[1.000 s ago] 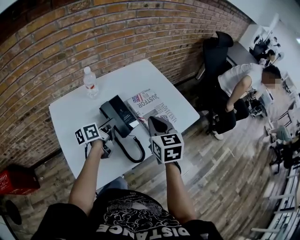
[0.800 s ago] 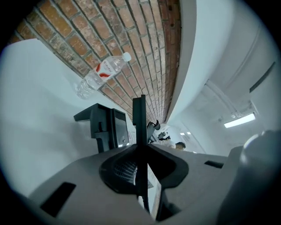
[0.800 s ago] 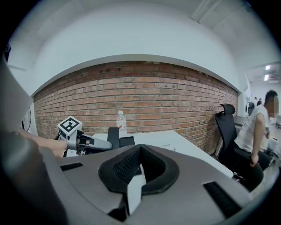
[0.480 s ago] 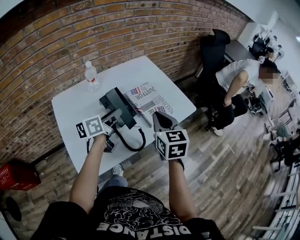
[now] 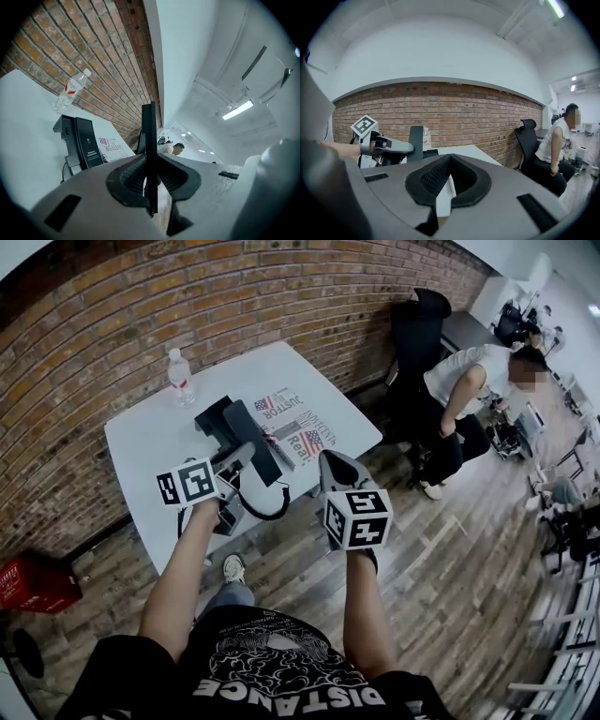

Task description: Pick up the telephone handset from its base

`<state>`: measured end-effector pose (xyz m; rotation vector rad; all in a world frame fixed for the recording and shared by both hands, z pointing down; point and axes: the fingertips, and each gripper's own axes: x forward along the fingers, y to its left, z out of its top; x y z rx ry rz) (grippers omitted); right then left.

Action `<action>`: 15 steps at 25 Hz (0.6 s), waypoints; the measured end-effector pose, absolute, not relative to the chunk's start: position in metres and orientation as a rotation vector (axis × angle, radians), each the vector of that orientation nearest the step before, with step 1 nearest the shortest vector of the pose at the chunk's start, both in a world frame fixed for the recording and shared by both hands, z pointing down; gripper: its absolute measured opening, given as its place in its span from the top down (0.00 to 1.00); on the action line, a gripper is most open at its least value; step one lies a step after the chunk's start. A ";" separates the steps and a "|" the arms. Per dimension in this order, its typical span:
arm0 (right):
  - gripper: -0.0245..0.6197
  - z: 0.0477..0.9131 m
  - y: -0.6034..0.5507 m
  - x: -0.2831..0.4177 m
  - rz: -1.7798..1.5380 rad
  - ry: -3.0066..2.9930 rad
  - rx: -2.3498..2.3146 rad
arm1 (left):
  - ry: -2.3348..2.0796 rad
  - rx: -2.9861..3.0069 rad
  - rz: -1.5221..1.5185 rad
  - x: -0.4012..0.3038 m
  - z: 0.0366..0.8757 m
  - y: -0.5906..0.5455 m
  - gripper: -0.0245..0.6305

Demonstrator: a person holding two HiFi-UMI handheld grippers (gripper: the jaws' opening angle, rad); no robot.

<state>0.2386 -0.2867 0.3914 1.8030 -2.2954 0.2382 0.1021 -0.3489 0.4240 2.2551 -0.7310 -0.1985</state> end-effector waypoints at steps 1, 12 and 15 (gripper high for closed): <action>0.96 0.390 -0.281 0.241 0.235 -2.294 1.808 | -0.730 2.262 -0.197 0.105 0.423 -0.343 0.85; 0.96 0.389 -0.218 0.278 0.251 -2.245 1.884 | -0.703 2.371 -0.106 0.148 0.411 -0.286 0.85; 0.96 0.390 -0.204 0.290 0.258 -2.221 1.911 | -0.699 2.400 -0.078 0.160 0.409 -0.276 0.85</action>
